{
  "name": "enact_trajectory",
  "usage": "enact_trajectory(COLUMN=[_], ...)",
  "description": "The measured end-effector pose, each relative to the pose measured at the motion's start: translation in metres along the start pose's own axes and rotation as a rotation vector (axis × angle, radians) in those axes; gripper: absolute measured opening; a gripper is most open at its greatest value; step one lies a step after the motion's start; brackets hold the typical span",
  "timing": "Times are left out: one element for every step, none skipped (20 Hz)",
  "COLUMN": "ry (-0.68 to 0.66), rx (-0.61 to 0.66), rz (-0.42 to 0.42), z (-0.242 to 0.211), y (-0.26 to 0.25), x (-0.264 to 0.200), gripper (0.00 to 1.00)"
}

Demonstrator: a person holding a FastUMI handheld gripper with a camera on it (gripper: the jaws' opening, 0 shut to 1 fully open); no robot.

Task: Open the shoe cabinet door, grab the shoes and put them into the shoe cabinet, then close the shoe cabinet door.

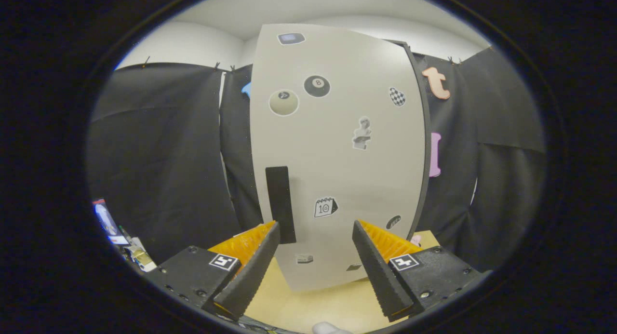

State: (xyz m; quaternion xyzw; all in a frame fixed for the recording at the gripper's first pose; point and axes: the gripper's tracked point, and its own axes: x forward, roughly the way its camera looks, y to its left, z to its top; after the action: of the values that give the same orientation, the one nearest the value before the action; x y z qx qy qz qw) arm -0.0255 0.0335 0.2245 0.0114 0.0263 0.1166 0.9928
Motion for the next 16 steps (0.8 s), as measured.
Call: enact_trajectory(ry=[-0.007,-0.013,-0.023,-0.038,-0.050,-0.056,-0.065,-0.080,-0.091,-0.099,-0.109,-0.119,-0.129,-0.141,-0.149,-0.155], rx=[-0.001,-0.002,-0.002,0.001,0.007,0.013,0.015,0.014,0.009,0.004,0.002,0.003,0.006,0.012,0.014,0.016], rz=[-0.020,-0.052,-0.076,-0.086,-0.092,-0.103,-0.114,-0.121,-0.125,-0.132,-0.136,-0.143,-0.149,-0.156,-0.159,-0.168], z=[0.003,0.007,0.012,0.018,0.023,0.028,0.033,0.040,0.046,0.051,0.055,0.059,0.063,0.067,0.069,0.071], y=[-0.003,-0.009,-0.013,-0.015,-0.015,-0.017,-0.019,-0.021,-0.023,-0.024,-0.026,-0.027,-0.029,-0.031,-0.034,-0.036], x=[-0.008,-0.016,-0.025,-0.033,-0.040,-0.049,-0.061,-0.072,-0.081,-0.092,-0.102,-0.111,-0.120,-0.129,-0.136,-0.142], gripper=[0.99,0.99,0.99,0.99,0.99,0.99,0.99,0.99,0.99,0.99,0.99,0.99,0.99,0.99,0.99,0.99])
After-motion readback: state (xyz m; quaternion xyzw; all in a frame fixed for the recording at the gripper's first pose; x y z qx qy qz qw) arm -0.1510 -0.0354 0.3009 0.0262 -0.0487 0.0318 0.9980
